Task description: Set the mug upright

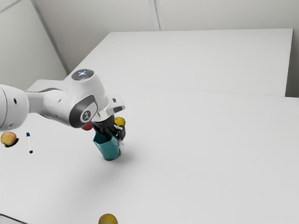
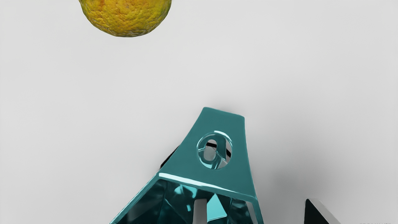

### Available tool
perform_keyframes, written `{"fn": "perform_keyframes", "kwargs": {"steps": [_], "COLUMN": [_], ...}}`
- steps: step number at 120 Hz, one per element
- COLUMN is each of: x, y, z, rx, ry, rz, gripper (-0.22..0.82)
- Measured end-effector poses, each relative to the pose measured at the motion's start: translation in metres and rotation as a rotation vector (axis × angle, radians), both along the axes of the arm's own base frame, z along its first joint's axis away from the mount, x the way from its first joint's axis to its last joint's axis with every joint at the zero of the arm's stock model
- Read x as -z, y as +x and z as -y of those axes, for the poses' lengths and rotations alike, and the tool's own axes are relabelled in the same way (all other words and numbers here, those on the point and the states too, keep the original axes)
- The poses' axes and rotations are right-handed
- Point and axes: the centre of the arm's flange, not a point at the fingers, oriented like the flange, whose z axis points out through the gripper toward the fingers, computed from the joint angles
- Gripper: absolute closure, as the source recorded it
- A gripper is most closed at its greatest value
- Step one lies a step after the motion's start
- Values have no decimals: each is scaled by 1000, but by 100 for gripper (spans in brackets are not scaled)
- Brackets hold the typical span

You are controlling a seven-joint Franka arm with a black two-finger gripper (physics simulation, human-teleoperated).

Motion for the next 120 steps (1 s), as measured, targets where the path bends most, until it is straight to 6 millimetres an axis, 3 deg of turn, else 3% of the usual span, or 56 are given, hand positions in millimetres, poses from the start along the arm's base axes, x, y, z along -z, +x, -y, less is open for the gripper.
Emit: {"fn": "perform_keyframes", "kwargs": {"steps": [32, 77, 120], "x": [-17, -47, -108], "y": [-2, -2, 24], "z": [1, 2, 17], "rx": [1, -6, -17], "ry": [1, -2, -17], "rz": [26, 45, -19], "gripper": [26, 7, 3]}}
